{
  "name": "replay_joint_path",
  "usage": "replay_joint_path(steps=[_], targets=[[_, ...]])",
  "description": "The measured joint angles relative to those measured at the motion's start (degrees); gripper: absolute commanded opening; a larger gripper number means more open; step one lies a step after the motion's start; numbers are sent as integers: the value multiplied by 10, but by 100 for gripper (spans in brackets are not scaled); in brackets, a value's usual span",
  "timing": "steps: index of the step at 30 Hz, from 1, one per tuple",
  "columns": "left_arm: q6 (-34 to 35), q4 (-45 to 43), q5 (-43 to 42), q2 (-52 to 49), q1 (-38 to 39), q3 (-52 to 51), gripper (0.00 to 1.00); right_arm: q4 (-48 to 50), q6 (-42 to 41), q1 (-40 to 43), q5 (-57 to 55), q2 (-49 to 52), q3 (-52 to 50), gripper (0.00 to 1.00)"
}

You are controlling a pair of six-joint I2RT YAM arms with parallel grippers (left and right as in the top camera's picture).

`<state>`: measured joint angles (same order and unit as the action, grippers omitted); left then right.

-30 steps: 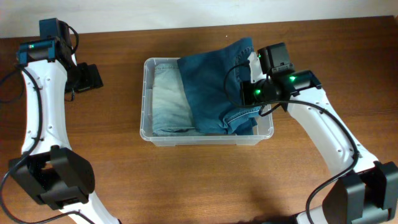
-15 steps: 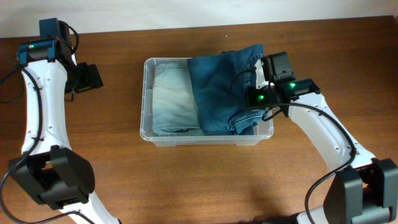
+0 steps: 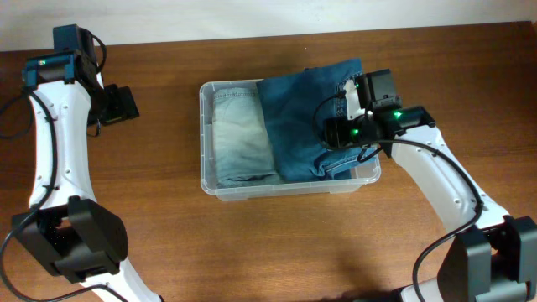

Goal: Pack container
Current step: 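Press and smooth the jeans flat inside the container with the right gripper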

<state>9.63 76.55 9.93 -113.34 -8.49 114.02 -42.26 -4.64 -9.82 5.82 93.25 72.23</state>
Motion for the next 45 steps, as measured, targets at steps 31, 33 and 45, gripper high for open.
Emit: replay_joint_path(steps=[31,33,45], targets=[[0,0,0,0,0,0,99,-6,57,-48,-57,59,153,41],[0,0,0,0,0,0,100,1,58,-55,-52,83,153,36],[0,0,0,0,0,0,99,19,61,-92,-56,195,178,25]])
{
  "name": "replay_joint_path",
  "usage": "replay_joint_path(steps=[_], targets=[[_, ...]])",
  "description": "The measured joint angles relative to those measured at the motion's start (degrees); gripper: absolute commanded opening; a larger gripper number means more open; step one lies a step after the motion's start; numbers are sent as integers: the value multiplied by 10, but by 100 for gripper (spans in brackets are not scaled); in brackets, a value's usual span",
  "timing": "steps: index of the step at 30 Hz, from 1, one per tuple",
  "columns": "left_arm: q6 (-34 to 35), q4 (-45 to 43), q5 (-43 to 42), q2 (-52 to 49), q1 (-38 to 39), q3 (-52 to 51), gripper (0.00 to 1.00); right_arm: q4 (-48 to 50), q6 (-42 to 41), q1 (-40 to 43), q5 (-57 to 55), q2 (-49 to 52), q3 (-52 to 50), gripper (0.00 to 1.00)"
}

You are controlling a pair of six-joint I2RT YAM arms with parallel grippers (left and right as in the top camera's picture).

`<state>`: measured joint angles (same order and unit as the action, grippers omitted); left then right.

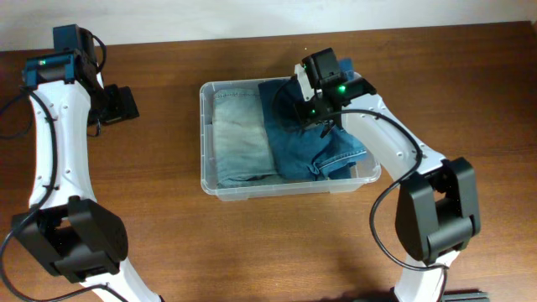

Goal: Pack container
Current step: 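Press and smooth the jeans flat inside the container with the right gripper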

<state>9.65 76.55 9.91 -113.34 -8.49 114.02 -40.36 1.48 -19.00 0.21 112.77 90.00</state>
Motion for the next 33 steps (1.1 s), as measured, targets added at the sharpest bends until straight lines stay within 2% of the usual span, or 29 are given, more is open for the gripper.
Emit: replay_joint_path(steps=[11,13,15,16,23,28,33], targets=[[0,0,0,0,0,0,99,-64,0,-9,-1,-18,33,24],[0,0,0,0,0,0,99,-74,0,-15,-13,-29,43,19],[0,0,0,0,0,0,99,-74,0,-18,-39,-43,53,6],[0,0,0,0,0,0,99,-74,-1,-18,-51,-49,56,4],[0,0,0,0,0,0,99,-72,-5,25,-104,-62,61,4],[0,0,0,0,0,0,99,-43,-1,78,-92,-62,61,4],[0,0,0,0,0,0,99,-27,1,93,-74,-57,61,4]])
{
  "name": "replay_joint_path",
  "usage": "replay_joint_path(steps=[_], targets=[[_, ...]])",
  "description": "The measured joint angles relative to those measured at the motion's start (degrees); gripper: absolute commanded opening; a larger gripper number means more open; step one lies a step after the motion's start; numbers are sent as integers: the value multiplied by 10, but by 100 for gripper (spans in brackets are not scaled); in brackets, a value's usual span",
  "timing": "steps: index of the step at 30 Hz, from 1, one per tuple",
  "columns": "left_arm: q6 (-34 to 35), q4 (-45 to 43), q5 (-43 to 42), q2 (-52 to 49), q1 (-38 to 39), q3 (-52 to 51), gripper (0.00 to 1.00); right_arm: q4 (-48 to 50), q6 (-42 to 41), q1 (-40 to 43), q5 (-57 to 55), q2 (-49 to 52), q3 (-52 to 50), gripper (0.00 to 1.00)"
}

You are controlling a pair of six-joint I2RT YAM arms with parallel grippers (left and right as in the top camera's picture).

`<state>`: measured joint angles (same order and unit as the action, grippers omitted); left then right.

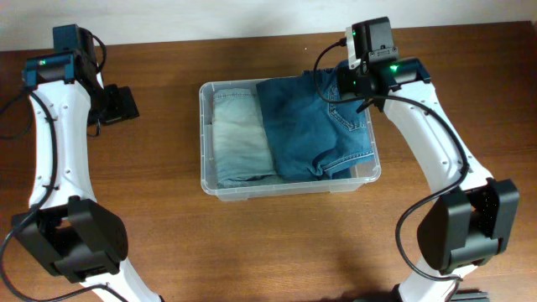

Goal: Pack container
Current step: 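Press and smooth the jeans flat inside the container with the right gripper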

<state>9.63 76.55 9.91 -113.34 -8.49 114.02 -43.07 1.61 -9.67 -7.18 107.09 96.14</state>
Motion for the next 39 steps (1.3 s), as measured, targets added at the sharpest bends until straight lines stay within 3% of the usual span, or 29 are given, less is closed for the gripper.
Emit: replay_joint_path(steps=[14,27,39], targets=[[0,0,0,0,0,0,99,-11,0,0,30,91,27,4],[0,0,0,0,0,0,99,-64,0,0,38,96,33,4],[0,0,0,0,0,0,99,-240,0,-9,58,34,88,4]])
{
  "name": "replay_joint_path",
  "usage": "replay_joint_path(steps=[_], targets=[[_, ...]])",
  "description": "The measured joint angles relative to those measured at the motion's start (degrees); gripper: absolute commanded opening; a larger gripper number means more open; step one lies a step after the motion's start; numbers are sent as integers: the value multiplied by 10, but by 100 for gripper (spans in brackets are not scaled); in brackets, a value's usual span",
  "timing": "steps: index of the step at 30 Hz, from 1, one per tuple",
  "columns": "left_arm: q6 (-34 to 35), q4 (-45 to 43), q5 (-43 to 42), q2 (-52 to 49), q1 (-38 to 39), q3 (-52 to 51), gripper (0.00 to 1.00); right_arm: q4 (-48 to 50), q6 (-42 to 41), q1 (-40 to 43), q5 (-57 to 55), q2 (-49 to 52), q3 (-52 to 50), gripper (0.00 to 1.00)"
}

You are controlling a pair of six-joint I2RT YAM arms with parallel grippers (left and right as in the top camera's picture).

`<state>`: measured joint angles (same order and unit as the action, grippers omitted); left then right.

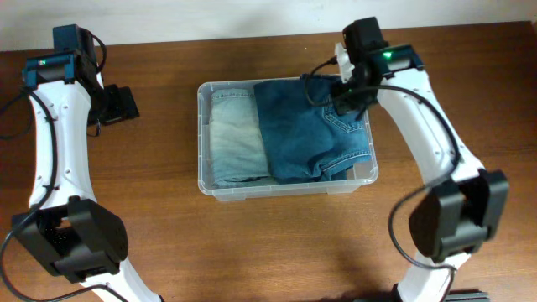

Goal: Pack container
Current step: 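Press and smooth the jeans flat inside the container with the right gripper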

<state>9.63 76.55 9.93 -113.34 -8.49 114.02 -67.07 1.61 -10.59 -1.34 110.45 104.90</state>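
A clear plastic container (pixel 204 180) sits mid-table. Inside it, folded light blue jeans (pixel 235 143) fill the left part and folded dark blue jeans (pixel 302 134) fill the right part. My right gripper (pixel 342 91) points down at the far right corner of the container, over the far edge of the dark jeans. Its wrist hides the fingers, so its state cannot be read. My left gripper (pixel 124 105) hangs over the table far to the left of the container with nothing near it, and its jaws are not clear either.
The brown wooden table (pixel 277 243) runs around the container on all sides. A pale wall borders the far edge. Both arm bases stand at the near edge, left and right.
My right gripper has shifted slightly left and inward at the container's far right corner. The dark jeans' far right edge now lies lower inside the rim. The left arm is unchanged.
First my right gripper was over the near right of the dark jeans, whose far part hung past the far rim. Then it stood at the far middle with the jeans inside. Then it was at the far right corner, where it still is.
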Motion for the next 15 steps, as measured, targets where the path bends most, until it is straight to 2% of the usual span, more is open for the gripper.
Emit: replay_joint_path(steps=[3,8,15], targets=[[0,0,0,0,0,0,99,-67,-2,0,2,-16,3,4],[0,0,0,0,0,0,99,-119,-21,0,7,-16,3,4],[0,0,0,0,0,0,100,-94,-31,0,32,-16,-37,4]])
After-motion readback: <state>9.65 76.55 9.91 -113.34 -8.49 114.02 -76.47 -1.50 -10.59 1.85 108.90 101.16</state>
